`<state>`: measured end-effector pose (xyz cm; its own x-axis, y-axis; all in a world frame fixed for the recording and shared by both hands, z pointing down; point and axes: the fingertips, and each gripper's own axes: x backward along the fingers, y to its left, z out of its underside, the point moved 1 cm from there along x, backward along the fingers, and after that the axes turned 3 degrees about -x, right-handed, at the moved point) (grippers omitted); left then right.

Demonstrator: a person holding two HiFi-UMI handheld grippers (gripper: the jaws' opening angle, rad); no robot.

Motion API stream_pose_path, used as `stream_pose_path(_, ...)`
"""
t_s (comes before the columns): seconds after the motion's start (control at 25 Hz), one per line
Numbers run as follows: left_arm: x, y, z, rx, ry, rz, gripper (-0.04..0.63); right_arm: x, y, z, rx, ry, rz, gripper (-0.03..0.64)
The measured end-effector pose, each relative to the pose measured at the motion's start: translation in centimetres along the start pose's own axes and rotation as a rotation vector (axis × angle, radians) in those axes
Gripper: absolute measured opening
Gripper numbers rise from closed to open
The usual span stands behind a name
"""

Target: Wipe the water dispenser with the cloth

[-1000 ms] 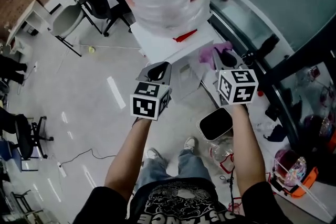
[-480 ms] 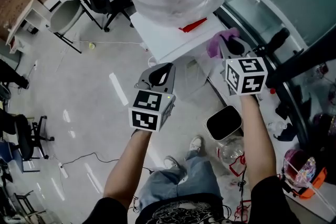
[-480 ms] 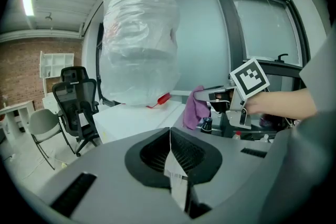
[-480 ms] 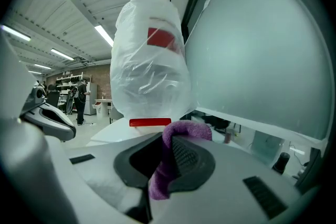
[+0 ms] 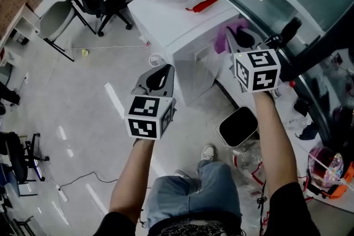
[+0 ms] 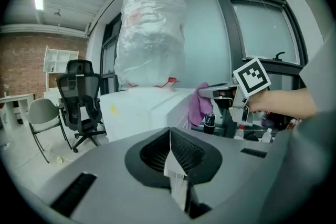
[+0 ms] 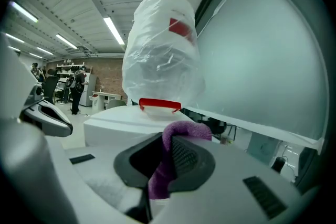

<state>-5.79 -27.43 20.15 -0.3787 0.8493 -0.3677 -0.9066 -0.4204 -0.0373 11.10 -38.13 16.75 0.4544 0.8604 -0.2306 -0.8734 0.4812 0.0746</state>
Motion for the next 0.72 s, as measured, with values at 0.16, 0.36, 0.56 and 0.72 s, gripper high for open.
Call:
stream_pose_path(0.16,-1.5,1.3,3.2,0.001,-0.001,-0.008,0.026,-0.8,0.1,2.5,0.018,-0.011,0.010,0.032)
stream_pose_path(0.36,-3.4,1.7,6.2,-0.015,-0.034,-0.011,0.026,-1.7,-0.4,5.8,0.017,-0.042,0.028,0.032)
stream_pose_path(0.56,-5.3,1.3,9.6,-0.024,-0.063,0.006,0.026,-2.9,-0.6,10.3,0.019,-0.052,0.043,0.032)
stream_pose_path(0.72,-7.0,1.7,12.8,-0.029,-0.075,-0.010,0.026,-4.1,-0.8,13.6,-0.016,-0.081,0.049,0.032)
